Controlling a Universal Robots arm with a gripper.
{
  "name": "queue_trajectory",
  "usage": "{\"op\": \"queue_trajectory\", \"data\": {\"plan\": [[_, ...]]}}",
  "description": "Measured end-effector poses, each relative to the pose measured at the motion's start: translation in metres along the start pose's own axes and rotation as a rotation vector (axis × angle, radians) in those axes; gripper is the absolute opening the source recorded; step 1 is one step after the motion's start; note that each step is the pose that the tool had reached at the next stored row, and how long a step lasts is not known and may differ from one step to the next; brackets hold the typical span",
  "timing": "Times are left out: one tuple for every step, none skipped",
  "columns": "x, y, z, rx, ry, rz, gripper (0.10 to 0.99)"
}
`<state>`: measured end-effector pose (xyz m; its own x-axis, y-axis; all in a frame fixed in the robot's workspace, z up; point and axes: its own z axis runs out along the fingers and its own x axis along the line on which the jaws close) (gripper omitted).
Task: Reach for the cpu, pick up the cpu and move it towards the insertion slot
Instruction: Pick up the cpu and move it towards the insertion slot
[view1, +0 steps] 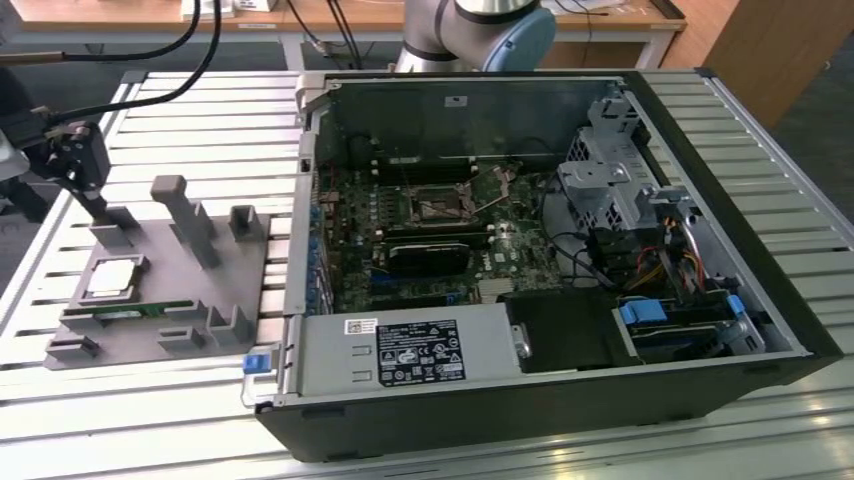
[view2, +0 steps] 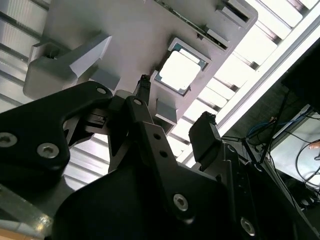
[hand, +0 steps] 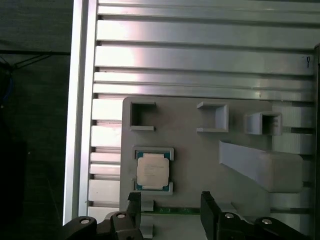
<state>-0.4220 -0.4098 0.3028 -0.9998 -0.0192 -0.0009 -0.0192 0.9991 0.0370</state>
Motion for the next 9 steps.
{"op": "queue_trajectory", "data": {"plan": [[0.0000,-0.0001,0.0015,0.000,0.0001,0.000,0.588],[0.0000,-0.0002,0.0031,0.000,0.0001,0.000,0.588],[0.0000,-0.0004,0.0047,0.000,0.0001,0.000,0.588],[0.0001,-0.0008,0.0064,0.000,0.0001,0.000,0.588],[0.0004,-0.0011,0.0080,0.000,0.0001,0.000,0.588],[0.0006,-0.0014,0.0093,0.000,0.0001,0.000,0.588],[0.0007,-0.0015,0.0105,0.000,0.0000,0.000,0.588],[0.0007,-0.0015,0.0117,0.000,0.0001,0.000,0.588],[0.0007,-0.0017,0.0128,0.000,0.0001,0.000,0.588]]}}
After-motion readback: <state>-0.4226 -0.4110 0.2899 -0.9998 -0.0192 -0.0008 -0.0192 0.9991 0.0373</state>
